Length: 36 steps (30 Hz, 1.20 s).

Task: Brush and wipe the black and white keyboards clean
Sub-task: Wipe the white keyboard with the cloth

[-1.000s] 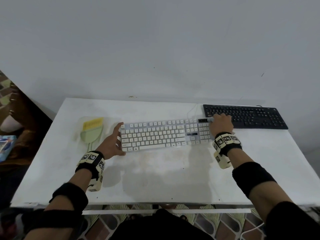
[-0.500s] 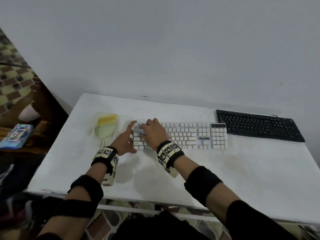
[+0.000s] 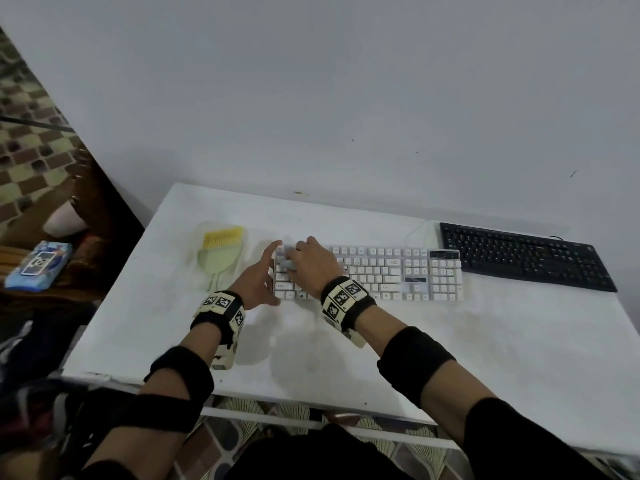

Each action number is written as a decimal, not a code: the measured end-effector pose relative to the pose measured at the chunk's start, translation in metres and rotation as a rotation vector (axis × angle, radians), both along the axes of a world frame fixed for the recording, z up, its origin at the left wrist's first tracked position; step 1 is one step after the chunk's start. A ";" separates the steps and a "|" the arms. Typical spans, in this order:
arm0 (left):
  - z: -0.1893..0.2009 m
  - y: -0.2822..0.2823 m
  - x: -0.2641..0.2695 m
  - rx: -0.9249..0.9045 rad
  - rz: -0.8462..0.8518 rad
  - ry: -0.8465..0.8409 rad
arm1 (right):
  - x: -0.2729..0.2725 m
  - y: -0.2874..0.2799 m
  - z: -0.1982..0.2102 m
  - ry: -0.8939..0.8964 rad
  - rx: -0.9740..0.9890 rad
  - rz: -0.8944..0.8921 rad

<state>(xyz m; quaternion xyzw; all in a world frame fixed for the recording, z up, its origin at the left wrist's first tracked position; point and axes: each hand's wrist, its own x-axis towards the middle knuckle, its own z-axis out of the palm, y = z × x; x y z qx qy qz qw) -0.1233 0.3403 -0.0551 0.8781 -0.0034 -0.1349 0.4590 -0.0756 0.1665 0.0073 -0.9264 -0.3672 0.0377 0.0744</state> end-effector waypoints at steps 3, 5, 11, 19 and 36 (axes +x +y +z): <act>-0.001 0.000 -0.001 0.002 0.006 -0.021 | -0.005 0.021 0.003 0.045 -0.003 0.053; 0.000 0.000 -0.001 -0.006 0.003 -0.021 | -0.006 0.021 0.004 0.048 -0.029 0.020; 0.002 0.001 -0.001 -0.034 -0.009 0.011 | 0.004 -0.022 0.000 0.018 -0.056 -0.193; 0.001 0.000 0.000 -0.032 0.003 0.017 | 0.002 -0.015 -0.001 0.007 0.020 -0.113; -0.002 0.000 0.003 -0.014 -0.001 -0.016 | 0.010 -0.040 -0.002 -0.026 -0.049 -0.089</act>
